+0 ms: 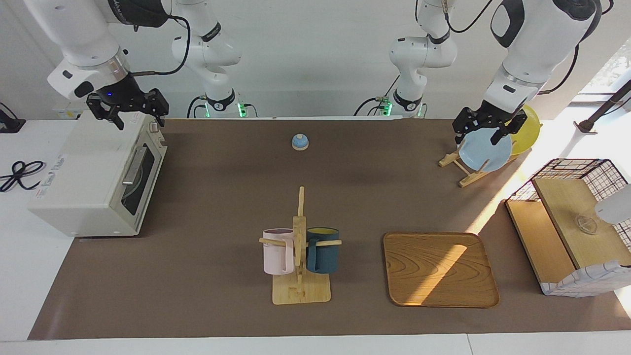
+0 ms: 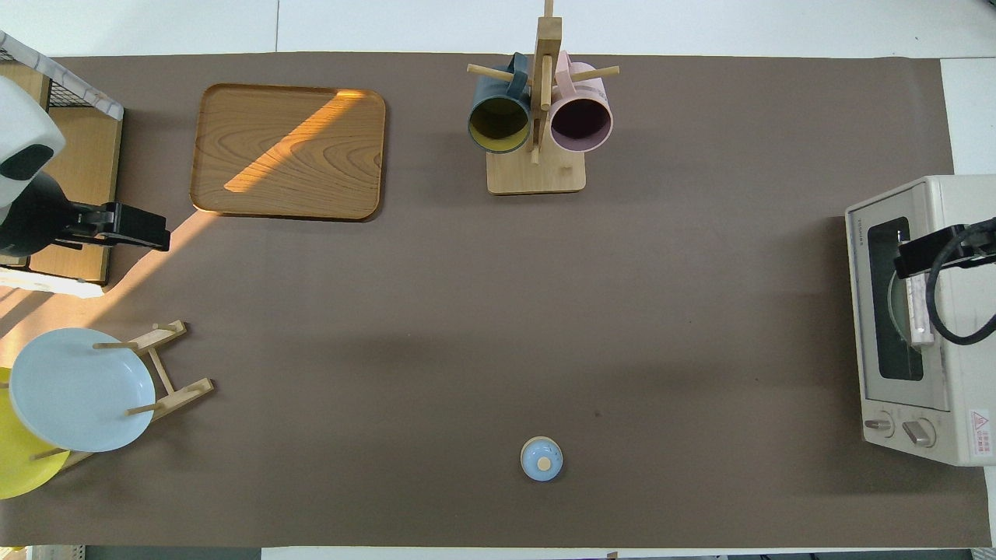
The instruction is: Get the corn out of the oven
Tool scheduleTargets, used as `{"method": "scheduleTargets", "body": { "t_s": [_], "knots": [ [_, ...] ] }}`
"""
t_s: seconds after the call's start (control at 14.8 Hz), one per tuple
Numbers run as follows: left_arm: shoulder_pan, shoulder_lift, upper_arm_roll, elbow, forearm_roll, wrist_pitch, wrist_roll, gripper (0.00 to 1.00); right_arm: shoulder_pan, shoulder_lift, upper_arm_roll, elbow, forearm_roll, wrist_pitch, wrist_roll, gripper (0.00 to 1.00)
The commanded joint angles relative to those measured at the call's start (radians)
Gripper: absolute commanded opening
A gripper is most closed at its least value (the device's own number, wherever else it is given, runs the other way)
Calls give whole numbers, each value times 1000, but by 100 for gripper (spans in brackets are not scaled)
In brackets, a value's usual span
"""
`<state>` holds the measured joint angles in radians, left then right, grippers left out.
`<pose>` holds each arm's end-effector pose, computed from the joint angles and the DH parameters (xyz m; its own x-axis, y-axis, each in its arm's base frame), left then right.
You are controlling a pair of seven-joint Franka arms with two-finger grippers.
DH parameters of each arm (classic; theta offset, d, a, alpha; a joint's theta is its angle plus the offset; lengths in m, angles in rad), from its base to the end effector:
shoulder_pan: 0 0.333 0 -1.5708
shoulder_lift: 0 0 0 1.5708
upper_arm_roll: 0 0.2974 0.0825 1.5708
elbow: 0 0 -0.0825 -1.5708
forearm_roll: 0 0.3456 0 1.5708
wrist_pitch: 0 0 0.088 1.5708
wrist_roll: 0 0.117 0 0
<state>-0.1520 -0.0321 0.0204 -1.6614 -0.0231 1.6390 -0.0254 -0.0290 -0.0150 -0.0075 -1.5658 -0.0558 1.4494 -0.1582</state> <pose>0.5071 -0.0695 0.5789 0.9945 -0.1044 0.0091 -0.1046 -0.9942 0.0239 0.4970 -0.0253 0.5959 0.9875 0.1147 -0.1085 0.1195 -0.9921 0.0390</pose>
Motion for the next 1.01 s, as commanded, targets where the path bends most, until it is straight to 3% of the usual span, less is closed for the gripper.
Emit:
{"method": "scheduleTargets", "body": {
  "t_s": [0.0,0.07,0.13,0.2,0.27,0.4,0.74,0.94],
  "knots": [
    [-3,-5,3,8,17,-13,-4,100,0,-25,-2,-56,24,43,8,100],
    [-3,-3,3,8,17,-13,-4,100,-2,-26,-2,-63,24,52,5,98],
    [-3,-5,3,8,17,-14,-4,100,-6,-32,-2,-83,24,81,-7,67],
    [-3,-5,3,8,17,-13,-5,100,-12,-39,-2,-95,24,97,-36,18],
    [-4,-5,3,8,17,-13,-4,100,-20,-40,-3,-105,24,100,-50,0],
    [-4,-3,3,8,17,-13,-4,100,-43,-57,-5,-146,24,133,-81,0],
    [-4,-5,3,8,17,-13,-4,100,-75,-131,-9,-411,-59,419,-184,0],
    [-3,-5,3,8,17,-13,-4,100,-92,-89,-9,-419,-82,454,-185,0]
  ]
}}
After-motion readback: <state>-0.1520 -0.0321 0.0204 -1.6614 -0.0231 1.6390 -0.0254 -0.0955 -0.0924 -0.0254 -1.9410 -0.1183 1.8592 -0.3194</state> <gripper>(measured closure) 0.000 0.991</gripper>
